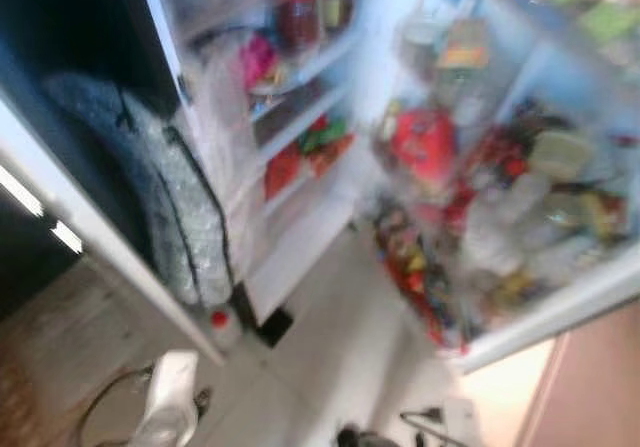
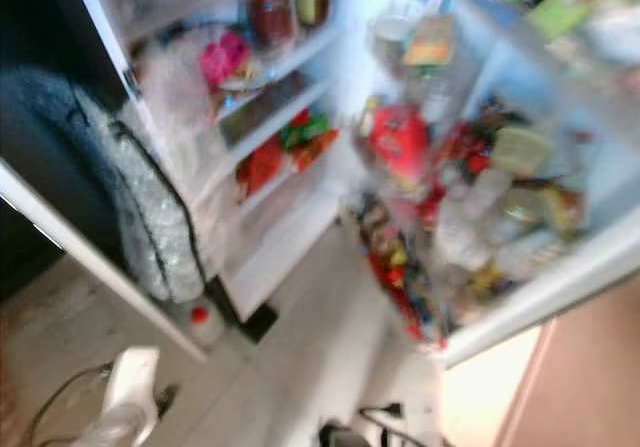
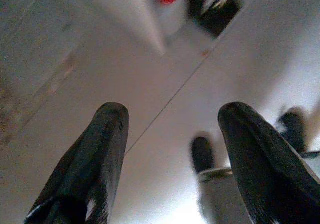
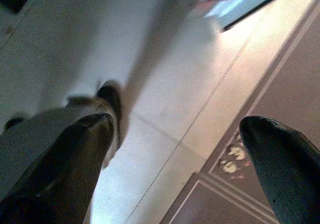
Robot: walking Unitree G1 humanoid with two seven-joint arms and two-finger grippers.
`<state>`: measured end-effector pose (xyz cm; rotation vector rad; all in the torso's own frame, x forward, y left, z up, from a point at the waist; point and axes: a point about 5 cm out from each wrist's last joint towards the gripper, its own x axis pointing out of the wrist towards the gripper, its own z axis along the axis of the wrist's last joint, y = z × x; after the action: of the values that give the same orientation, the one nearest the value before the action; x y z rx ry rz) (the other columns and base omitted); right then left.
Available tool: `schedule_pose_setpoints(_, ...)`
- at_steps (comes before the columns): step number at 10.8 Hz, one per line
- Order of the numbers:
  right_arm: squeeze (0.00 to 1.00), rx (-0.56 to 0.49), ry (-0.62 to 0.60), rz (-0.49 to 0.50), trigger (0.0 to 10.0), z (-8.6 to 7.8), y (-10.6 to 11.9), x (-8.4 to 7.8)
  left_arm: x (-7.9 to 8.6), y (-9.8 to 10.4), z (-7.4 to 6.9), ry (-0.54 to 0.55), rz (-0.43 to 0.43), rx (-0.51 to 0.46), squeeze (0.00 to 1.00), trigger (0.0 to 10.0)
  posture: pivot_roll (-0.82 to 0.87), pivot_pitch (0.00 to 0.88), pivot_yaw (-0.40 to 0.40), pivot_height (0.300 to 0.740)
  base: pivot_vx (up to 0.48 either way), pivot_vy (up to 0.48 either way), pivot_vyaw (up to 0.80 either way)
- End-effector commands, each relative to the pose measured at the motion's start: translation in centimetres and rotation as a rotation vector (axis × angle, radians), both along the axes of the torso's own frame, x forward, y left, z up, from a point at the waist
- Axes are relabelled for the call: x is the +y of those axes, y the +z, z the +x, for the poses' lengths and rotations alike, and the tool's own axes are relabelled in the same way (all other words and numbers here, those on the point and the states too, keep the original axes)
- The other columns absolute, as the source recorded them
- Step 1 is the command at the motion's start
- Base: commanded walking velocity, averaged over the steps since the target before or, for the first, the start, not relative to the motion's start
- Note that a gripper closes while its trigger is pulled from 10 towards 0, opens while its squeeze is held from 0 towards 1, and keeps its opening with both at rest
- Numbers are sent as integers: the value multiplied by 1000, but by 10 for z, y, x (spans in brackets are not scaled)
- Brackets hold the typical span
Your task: Restocking fridge
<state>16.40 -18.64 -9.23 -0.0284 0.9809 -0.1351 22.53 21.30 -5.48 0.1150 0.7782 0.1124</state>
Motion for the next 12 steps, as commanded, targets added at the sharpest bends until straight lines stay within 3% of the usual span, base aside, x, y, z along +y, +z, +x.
schedule_pose_setpoints(1,0,18,-21,12,10000,-7,-3,3,7,-12,-21,9,14,83,0,10000,-157,198,-13,740,0,0,0)
schedule_pose_setpoints(4,0,-15,-76,1,10000,-6,-2,2,7,-13,-23,4,18,87,0,10000,-165,200,-10,740,0,0,0)
schedule_pose_setpoints(8,0,-142,-149,14,10000,0,4,2,9,-12,-23,1,26,87,0,10000,-172,195,-6,740,0,0,0)
schedule_pose_setpoints(12,0,-99,-201,26,10000,-5,1,3,-1,-8,-12,-12,27,54,0,10000,-166,183,-5,740,0,0,0)
